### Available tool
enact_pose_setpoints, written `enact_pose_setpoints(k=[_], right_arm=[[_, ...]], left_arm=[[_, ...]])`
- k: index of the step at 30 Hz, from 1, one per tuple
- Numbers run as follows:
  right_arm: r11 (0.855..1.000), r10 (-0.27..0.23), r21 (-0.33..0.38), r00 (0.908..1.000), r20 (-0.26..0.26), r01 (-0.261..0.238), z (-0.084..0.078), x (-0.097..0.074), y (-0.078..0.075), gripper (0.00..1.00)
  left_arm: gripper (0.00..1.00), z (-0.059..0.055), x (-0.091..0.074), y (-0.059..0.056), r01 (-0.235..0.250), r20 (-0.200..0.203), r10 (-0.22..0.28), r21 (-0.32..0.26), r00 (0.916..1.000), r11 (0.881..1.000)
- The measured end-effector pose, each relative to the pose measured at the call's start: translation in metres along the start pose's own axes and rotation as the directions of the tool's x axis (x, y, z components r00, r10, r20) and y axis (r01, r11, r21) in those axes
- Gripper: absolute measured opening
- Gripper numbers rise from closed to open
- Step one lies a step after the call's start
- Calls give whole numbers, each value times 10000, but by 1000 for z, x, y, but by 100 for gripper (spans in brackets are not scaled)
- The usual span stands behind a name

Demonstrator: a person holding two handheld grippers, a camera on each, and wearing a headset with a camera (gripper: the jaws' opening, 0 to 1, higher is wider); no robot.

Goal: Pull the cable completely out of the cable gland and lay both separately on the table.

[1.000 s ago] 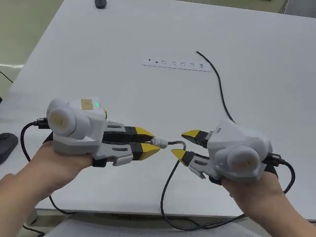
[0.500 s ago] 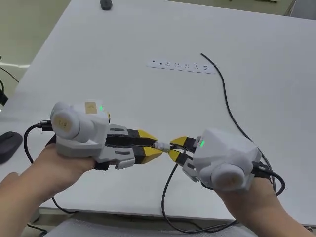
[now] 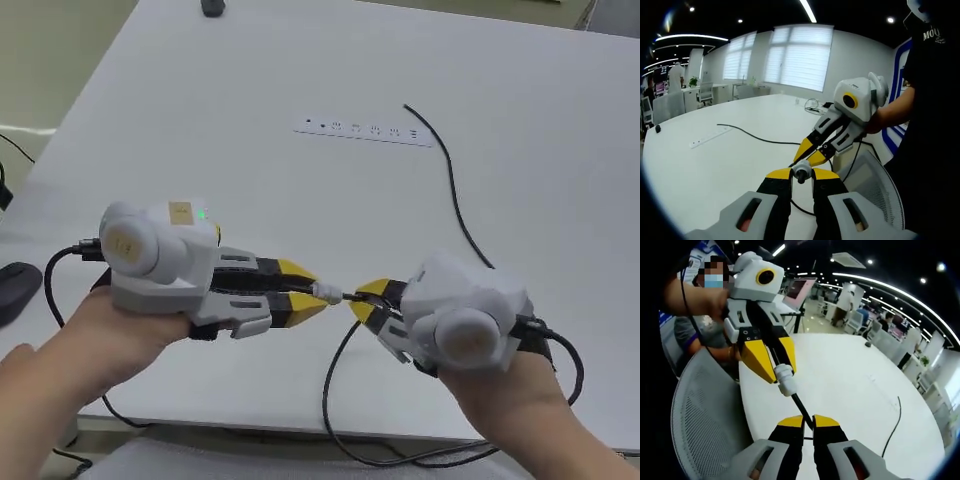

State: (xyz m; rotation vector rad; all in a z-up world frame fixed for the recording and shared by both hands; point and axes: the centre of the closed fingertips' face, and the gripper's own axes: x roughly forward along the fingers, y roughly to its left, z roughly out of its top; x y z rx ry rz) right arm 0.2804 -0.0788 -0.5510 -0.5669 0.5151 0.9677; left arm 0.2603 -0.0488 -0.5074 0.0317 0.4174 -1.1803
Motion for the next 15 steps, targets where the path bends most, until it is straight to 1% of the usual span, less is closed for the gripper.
enact_pose_setpoints(k=[3,4,8,10,15], right_arm=[[9993,-94,368,9999,-123,98,-8,0,-4,0],[9984,-138,553,9996,-235,151,-13,-1,-5,0],[9958,-282,858,9986,-449,320,-27,-1,-9,0],[9927,-396,1113,9975,-591,460,-35,-3,-13,0],[9905,-532,1228,9962,-684,614,-44,-7,-16,0]], left_arm=[[15,1,2,-1,11,21,-11,4,10000,10000],[15,1,2,-2,36,20,-36,14,10000,10000],[15,1,2,-4,87,10,-87,44,10000,10000],[15,3,1,-5,102,78,-103,15,9999,9999],[15,3,0,-8,130,135,-130,11,9998,9999]])
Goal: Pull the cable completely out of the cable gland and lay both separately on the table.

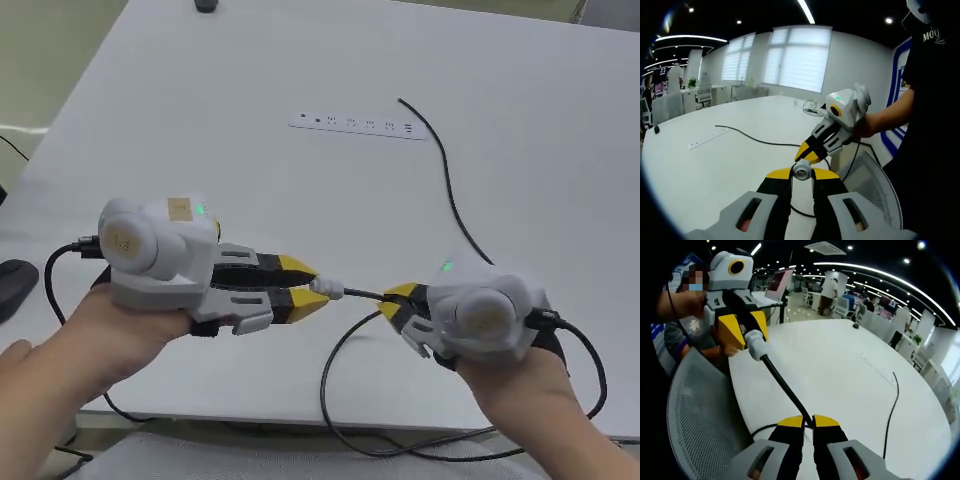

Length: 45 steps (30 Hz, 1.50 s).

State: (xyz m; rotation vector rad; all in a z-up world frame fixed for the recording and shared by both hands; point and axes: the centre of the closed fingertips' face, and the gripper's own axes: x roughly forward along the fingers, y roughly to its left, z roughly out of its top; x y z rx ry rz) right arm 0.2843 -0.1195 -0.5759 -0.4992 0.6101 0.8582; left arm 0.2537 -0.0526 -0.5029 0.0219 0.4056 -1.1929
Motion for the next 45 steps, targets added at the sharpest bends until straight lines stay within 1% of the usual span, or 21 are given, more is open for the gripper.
enact_pose_setpoints(k=[4,7,10,13,15,17,19,22,25,27,29,30,33,37,42,45], right_arm=[[9999,-99,24,9999,-32,99,-3,-2,-2,0],[9999,-170,9,9999,-1,170,-4,-4,-6,0],[9999,-169,9,9998,74,169,-3,-6,-8,0],[9997,-187,142,9997,158,185,0,-7,-9,0],[9997,-210,155,9993,310,206,7,-9,-10,0],[9992,-219,345,9992,337,208,13,-8,-13,0],[9976,-184,675,9980,602,143,23,-7,-16,0],[9957,-131,925,9968,794,57,37,-3,-19,0],[9954,5,951,9949,1006,-101,57,4,-21,0],[9949,116,983,9942,1071,-222,66,8,-21,0],[9957,218,868,9935,1116,-316,76,14,-20,0],[9960,303,797,9932,1125,-394,80,16,-18,0],[9963,588,557,9916,1155,-656,94,26,-11,0],[9951,904,289,9889,1179,-944,110,40,-2,0],[9908,1351,-115,9848,1089,-1346,131,63,13,0],[9877,1565,-152,9824,1024,-1558,141,77,18,0]], left_arm=[[15,1,-2,1,-39,59,39,-1,10000,10000],[15,-1,-3,2,-116,41,117,-23,9999,9999],[15,-3,-4,-1,-106,45,106,-43,9999,9999],[15,-7,-4,0,-154,-45,154,-16,9999,9999],[15,-7,-5,1,-230,6,231,-102,9997,9997],[15,-9,-5,2,-283,-5,283,-115,9996,9995],[15,-12,-5,3,-376,-29,375,-134,9993,9992],[15,-17,-8,5,-461,-19,461,-224,9989,9987],[15,-25,-11,9,-666,-56,665,-258,9978,9974],[15,-30,-15,12,-823,-62,821,-343,9966,9960],[15,-37,-18,16,-1036,-124,1033,-296,9946,9942],[15,-40,-20,18,-1107,-169,1102,-316,9938,9934],[15,-48,-27,22,-1242,-70,1241,-463,9923,9912],[15,-60,-35,28,-1463,-96,1460,-625,9892,9873],[16,-82,-44,34,-1739,-148,1733,-874,9848,9809],[16,-92,-48,36,-1822,-162,1814,-960,9833,9786]])
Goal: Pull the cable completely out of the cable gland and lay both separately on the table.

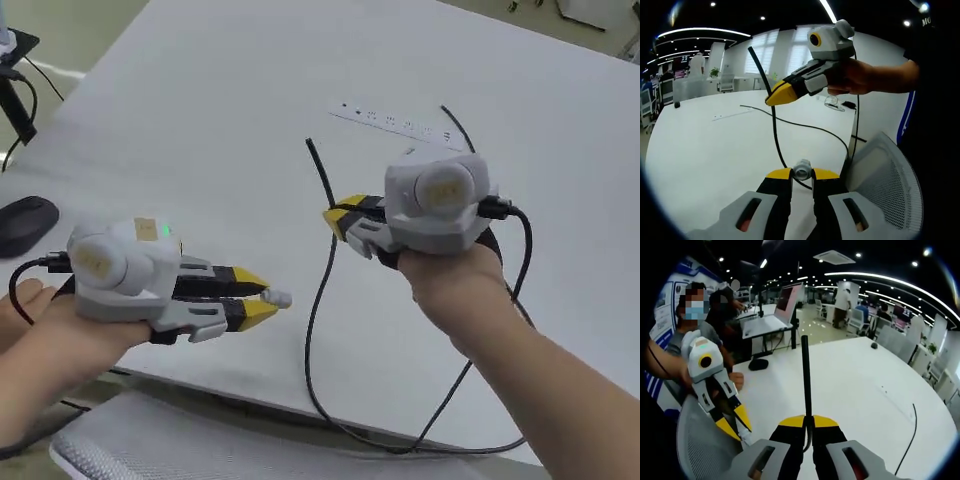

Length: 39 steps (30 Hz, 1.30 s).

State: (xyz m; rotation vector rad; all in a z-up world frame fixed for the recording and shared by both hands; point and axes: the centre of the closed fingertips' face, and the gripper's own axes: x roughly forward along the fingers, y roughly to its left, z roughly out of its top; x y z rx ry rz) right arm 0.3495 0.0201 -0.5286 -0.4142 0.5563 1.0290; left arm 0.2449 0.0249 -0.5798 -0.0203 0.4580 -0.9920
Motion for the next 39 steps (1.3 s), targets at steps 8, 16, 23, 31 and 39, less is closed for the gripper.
enact_pose_setpoints(k=[8,16,23,31,39], right_arm=[[9954,656,-648,9953,-710,-702,10,54,9,0],[9849,1305,-950,9816,-1394,-1445,12,103,23,0],[9730,2015,-760,9624,-1821,-2181,1,150,34,0],[9573,2474,-900,9396,-2367,-2747,-10,191,51,0],[9381,2695,-1314,9138,-3038,-3204,-27,212,69,0]], left_arm=[[16,-28,-7,12,-186,-107,182,-335,9998,9993],[16,-49,-9,24,-417,-165,407,-679,9990,9968],[16,-68,-8,33,-484,-223,465,-919,9987,9946],[16,-85,-7,46,-832,-281,806,-1088,9963,9906],[16,-95,-6,63,-1207,-316,1176,-1291,9926,9842]])
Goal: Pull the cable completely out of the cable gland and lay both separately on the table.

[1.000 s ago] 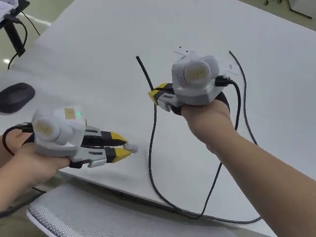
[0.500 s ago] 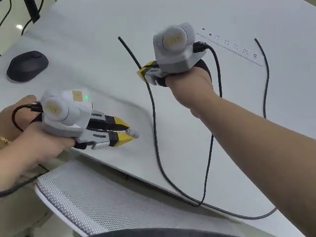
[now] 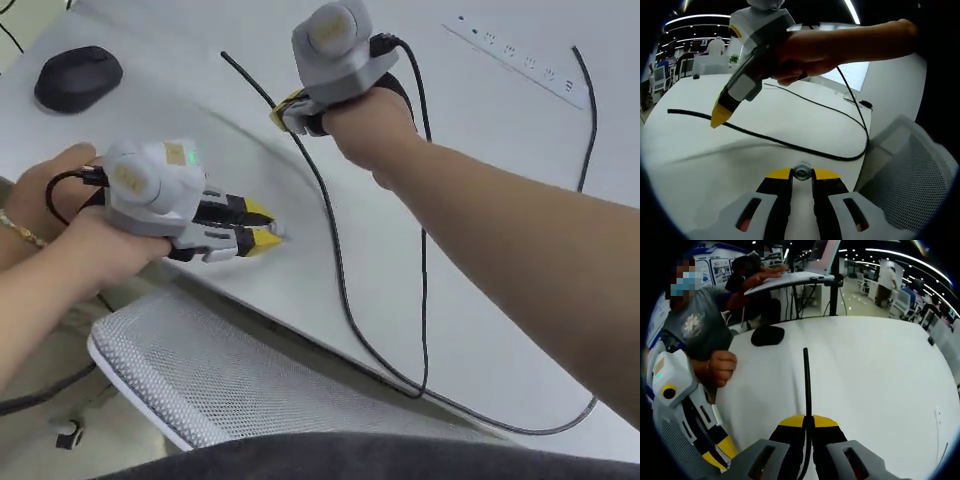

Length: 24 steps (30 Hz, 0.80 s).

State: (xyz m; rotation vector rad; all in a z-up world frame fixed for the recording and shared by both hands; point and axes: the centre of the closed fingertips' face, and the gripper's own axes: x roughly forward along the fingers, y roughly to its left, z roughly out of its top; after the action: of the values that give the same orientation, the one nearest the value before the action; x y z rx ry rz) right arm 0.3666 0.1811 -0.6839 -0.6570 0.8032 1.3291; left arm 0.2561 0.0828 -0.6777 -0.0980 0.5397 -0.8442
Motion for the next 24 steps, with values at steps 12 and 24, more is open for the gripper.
enact_pose_setpoints(k=[12,24], right_arm=[[9994,118,-306,9993,-364,-129,-9,19,3,0],[9984,155,-533,9985,-517,-183,-12,27,8,0]], left_arm=[[16,-12,3,11,-329,-223,329,-11,9992,9995],[16,-18,1,16,-480,-274,481,69,9985,9988]])
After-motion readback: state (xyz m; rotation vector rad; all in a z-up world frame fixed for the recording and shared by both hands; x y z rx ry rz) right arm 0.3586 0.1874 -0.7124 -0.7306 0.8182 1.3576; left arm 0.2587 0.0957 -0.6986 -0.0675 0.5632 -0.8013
